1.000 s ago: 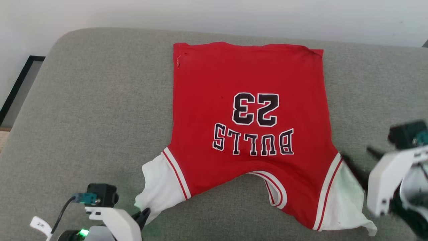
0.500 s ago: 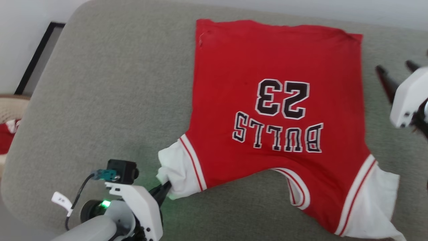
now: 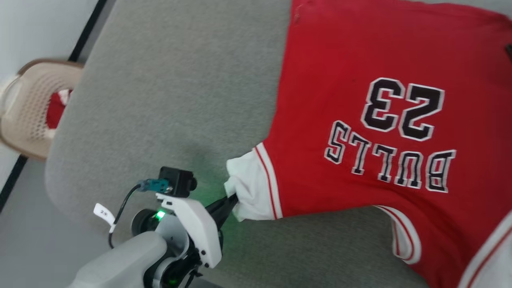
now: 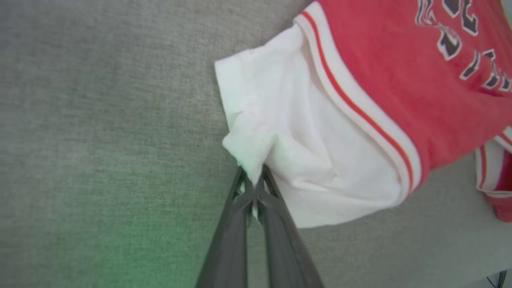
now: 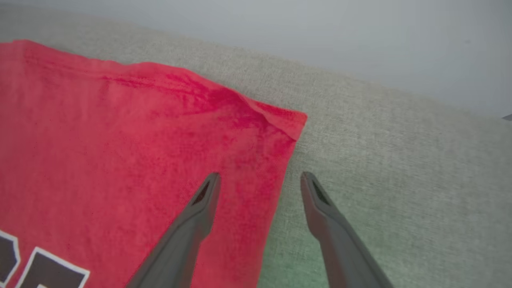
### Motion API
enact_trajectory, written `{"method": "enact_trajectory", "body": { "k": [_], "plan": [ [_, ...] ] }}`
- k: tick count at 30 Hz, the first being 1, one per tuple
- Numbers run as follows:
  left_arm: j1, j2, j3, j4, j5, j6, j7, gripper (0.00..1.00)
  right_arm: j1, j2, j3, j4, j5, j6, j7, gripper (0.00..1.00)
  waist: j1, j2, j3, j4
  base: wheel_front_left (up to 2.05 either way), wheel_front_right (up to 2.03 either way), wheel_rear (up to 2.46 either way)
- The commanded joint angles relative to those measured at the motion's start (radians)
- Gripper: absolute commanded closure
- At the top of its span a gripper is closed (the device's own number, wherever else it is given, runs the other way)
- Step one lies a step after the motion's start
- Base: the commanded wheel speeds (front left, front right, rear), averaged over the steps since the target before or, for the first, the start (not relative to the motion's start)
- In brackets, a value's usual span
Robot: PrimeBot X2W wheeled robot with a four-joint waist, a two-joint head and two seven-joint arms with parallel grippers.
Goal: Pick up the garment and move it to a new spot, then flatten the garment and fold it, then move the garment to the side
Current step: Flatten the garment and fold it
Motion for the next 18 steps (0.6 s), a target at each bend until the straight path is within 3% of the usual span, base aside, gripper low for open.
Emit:
{"method": "enact_trajectory", "body": {
  "k": [1,8,9,10,11,18],
  "plan": [
    [-0.015,-0.009,-0.003,0.015,0.008,-0.007,-0.004,1.00,-0.018,-0.009,-0.009,0.025,-0.004,0.000,0.013,0.00,0.0000,0.0000,0.035,0.042,0.00,0.00,0.00],
    [-0.042,-0.074,-0.005,0.099,0.017,-0.059,-0.025,1.00,-0.065,-0.021,-0.060,0.213,-0.071,0.000,0.087,0.00,0.0000,0.0000,0.067,0.096,0.00,0.00,0.00],
    [-0.042,-0.080,-0.005,0.113,0.018,-0.065,-0.030,1.00,-0.063,-0.021,-0.057,0.238,-0.083,0.000,0.102,0.04,0.0000,0.0000,0.070,0.098,0.00,0.00,0.00],
    [-0.042,-0.086,-0.005,0.125,0.017,-0.070,-0.032,1.00,-0.057,-0.023,-0.054,0.256,-0.096,0.000,0.111,0.58,0.0000,0.0000,0.071,0.101,0.00,0.00,0.00],
    [-0.042,-0.091,-0.004,0.136,0.014,-0.075,-0.034,1.00,-0.056,-0.023,-0.057,0.276,-0.104,0.000,0.122,1.00,0.0000,0.0000,0.071,0.101,0.00,0.00,0.00],
    [-0.037,-0.091,0.012,0.200,0.005,-0.089,-0.056,1.00,-0.086,-0.006,-0.053,0.302,-0.118,0.000,0.139,1.00,0.0000,0.0000,0.051,0.061,0.00,0.00,0.00]
  ]
}}
